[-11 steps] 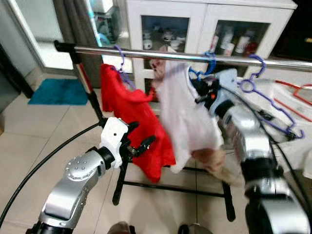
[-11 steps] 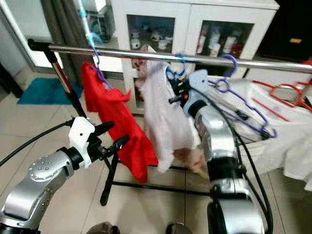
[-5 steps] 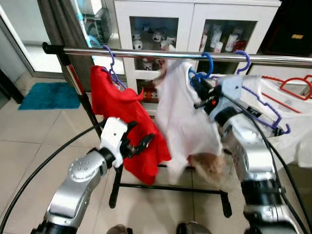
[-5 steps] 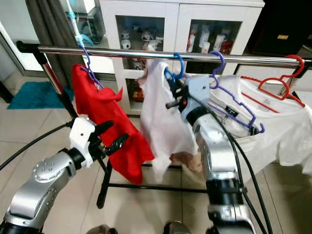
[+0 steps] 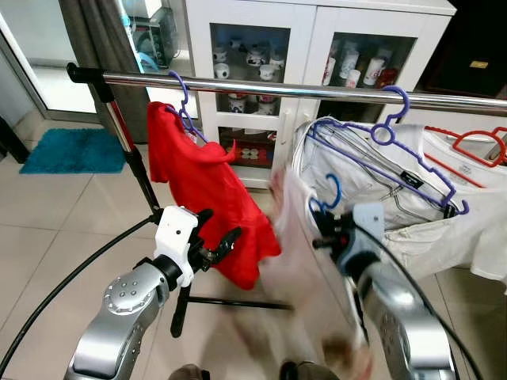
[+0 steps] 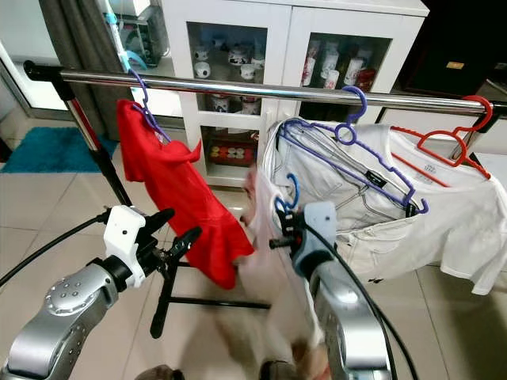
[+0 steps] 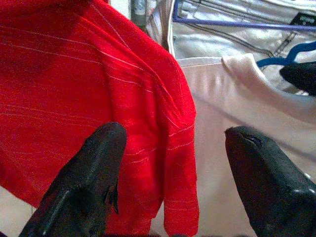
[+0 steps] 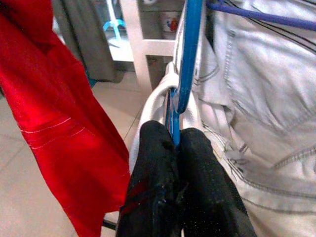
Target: Hang hanger
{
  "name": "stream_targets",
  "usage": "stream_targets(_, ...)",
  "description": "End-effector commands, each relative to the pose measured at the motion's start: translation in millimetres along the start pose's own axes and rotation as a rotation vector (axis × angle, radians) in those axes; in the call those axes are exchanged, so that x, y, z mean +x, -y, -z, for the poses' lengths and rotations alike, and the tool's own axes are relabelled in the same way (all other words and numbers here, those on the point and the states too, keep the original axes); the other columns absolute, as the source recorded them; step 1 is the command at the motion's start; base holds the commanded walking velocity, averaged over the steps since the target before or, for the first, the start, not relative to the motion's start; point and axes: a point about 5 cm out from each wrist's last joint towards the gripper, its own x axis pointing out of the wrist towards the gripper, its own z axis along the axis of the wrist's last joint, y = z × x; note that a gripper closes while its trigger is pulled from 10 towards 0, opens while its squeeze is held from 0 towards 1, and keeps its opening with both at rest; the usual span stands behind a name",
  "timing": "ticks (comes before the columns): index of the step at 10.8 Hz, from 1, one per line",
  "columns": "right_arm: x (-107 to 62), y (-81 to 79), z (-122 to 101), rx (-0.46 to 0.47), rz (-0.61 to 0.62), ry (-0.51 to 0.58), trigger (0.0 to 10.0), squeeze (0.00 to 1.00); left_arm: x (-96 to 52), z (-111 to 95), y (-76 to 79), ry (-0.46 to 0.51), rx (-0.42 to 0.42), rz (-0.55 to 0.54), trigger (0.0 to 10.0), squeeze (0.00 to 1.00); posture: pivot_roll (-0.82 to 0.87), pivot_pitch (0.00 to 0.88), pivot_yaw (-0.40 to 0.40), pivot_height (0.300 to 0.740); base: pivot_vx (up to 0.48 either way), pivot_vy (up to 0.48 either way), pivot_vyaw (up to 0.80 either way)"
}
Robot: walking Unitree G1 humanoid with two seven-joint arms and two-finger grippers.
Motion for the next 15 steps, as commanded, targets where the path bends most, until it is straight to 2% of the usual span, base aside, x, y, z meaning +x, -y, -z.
stream_targets(1,-4.9,1.3,-8,0.012,0.024,0.033,10.0,0.00,2.7,-2,-0.5,0.001,-0.005,0.017,10.0,0.00,-0.04,0.062,0.017,0.740,0.000,0.000,-0.61)
stream_targets(2,-8.9,1.5,-11,0.028,0.024,0.029,10.0,0.00,6.3,-5,1.6,-0.001,-0.006,0.043,10.0,0.00,-0.04,0.059,0.024,0.740,-0.285,0.000,-0.62)
stream_targets(4,-5.8,-2.2,-12,0.016,-0.015,0.031,10.0,0.00,8.9,-6,2.5,0.001,0.000,0.048,10.0,0.00,-0.04,0.055,0.034,0.740,-0.285,0.000,-0.31)
stream_targets(5,-2.0,-6.5,-13,-0.023,-0.084,0.015,10.0,0.00,9.2,-8,3.6,0.009,-0.003,0.045,10.0,0.00,-0.02,0.057,0.022,0.740,-0.289,0.000,0.00)
stream_targets(7,-0.3,-5.6,-11,-0.039,-0.112,-0.006,10.0,0.00,6.3,-6,3.2,0.007,-0.009,0.022,10.0,0.00,-0.01,0.057,-0.007,0.740,-0.287,0.000,0.00)
stream_targets(10,1.2,-3.0,-12,-0.034,-0.102,-0.016,10.0,0.00,6.8,-6,-1.0,0.010,-0.010,0.005,10.0,0.00,-0.03,0.061,-0.003,0.740,-0.263,0.000,0.00)
stream_targets(12,-0.8,-0.4,-11,-0.022,-0.082,-0.007,10.0,0.00,11.2,-9,0.6,0.014,-0.008,0.019,10.0,0.00,-0.02,0.062,0.010,0.740,-0.259,0.000,0.00)
stream_targets(15,2.6,0.2,-13,-0.028,-0.082,-0.009,10.0,0.00,10.1,-8,0.7,0.006,-0.009,0.025,10.0,0.00,-0.02,0.068,0.007,0.740,-0.259,0.000,0.00)
